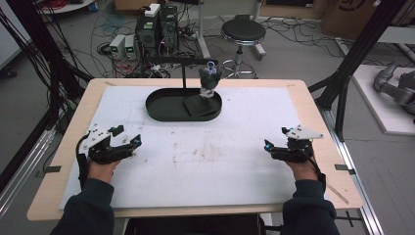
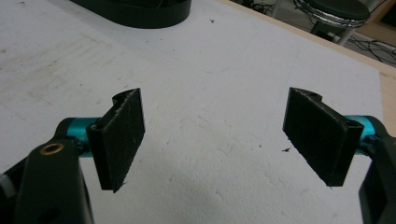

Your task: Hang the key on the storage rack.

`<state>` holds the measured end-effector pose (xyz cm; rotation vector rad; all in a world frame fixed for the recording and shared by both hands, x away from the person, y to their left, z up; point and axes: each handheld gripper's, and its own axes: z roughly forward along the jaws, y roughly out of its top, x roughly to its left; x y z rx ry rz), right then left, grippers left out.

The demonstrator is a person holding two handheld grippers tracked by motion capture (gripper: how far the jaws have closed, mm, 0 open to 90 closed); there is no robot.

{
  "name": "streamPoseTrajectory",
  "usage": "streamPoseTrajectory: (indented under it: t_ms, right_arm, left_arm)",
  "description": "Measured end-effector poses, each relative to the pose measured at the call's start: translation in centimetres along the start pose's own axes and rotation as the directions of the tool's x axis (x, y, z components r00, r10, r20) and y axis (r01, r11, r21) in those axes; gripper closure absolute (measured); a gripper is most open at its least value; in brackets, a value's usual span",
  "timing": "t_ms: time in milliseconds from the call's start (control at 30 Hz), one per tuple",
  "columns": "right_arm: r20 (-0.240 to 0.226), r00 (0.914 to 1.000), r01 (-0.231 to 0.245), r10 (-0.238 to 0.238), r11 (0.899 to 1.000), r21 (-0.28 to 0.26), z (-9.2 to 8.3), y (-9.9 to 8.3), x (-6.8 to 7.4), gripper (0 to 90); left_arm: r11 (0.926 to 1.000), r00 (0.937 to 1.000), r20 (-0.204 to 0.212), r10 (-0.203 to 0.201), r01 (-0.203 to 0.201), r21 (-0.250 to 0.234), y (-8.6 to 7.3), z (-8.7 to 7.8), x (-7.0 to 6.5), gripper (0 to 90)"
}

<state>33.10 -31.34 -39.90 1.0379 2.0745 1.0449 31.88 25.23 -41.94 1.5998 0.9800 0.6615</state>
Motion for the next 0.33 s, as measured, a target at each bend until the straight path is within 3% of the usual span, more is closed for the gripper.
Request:
streamPoseTrajectory:
  t_ms: [333]
  right_arm:
    - [0.003,1.0,-0.004,0.004,1.0,0.009,0.16,-0.21,-0.09,21.2]
  left_arm:
    - [1.0,1.0,-0.002,0.0,0.001,0.003,-0.01,0.1,-0.01,21.5]
